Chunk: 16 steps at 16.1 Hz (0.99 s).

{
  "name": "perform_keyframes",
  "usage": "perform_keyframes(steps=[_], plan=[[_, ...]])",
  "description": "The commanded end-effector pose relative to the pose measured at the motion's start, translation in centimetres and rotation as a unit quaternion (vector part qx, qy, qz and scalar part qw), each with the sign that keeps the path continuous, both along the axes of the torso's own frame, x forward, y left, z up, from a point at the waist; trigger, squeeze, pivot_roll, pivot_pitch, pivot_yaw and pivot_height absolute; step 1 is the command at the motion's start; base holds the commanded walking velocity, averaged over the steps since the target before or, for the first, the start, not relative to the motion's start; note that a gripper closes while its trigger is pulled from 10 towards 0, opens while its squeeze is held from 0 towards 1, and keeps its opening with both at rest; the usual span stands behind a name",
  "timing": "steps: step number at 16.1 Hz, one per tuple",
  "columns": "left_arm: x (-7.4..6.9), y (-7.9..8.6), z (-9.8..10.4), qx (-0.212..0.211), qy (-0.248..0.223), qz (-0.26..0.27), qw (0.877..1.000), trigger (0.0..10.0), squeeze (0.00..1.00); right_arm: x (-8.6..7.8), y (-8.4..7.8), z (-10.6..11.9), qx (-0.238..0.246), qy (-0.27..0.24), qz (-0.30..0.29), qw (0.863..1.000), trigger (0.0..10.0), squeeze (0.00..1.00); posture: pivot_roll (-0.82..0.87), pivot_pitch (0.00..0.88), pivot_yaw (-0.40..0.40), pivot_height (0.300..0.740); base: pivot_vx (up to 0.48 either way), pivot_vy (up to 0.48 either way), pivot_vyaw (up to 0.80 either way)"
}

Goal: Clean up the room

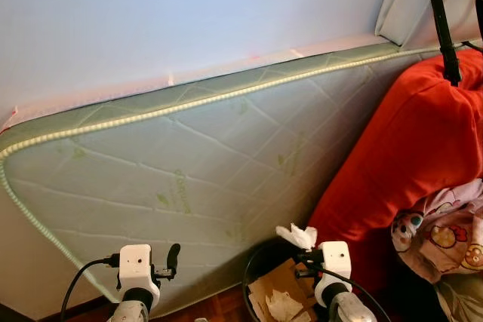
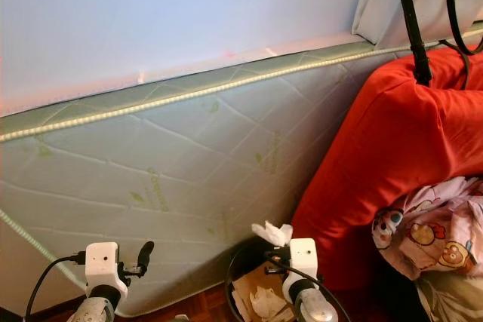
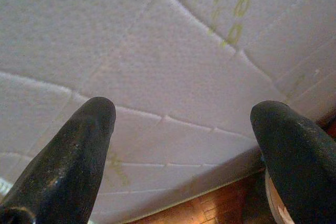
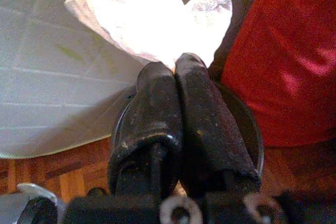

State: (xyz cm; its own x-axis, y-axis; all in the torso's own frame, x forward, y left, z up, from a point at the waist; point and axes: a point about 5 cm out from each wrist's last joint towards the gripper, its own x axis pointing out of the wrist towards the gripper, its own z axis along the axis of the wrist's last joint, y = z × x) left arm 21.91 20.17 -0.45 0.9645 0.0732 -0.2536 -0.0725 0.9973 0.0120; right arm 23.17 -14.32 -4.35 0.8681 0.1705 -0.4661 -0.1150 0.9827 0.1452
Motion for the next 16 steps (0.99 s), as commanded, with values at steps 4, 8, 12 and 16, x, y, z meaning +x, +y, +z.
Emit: perform_keyframes(steps=[4, 8, 12, 16], plan=[[0.14, 0.03, -0.01, 0.003, -0.004, -0.001, 1.0, 10.0, 0.0, 0.1, 0.02, -0.19, -0.007, 0.015, 0.004, 1.0, 10.0, 0.0, 0.1, 0.0, -0.014, 0.67, 0.0, 0.0, 0.0], [0.27, 0.04, -0.02, 0.003, -0.004, -0.002, 1.0, 10.0, 0.0, 0.06, 0.12, -0.1, 0.001, 0.004, 0.002, 1.0, 10.0, 0.0, 0.1, 0.0, -0.011, 0.64, 0.0, 0.0, 0.0], [0.44, 0.21, 0.0, 0.003, -0.005, -0.002, 1.0, 10.0, 0.0, 0.19, 0.03, -0.1, -0.005, 0.009, 0.002, 1.0, 10.0, 0.0, 0.11, 0.0, -0.009, 0.64, 0.0, 0.0, 0.0], [0.49, 0.32, -0.14, 0.003, -0.002, -0.004, 1.0, 10.0, 0.0, 0.17, -0.12, -0.2, -0.012, 0.015, -0.001, 1.0, 10.0, 0.0, 0.11, 0.0, -0.007, 0.64, 0.0, 0.0, 0.0]])
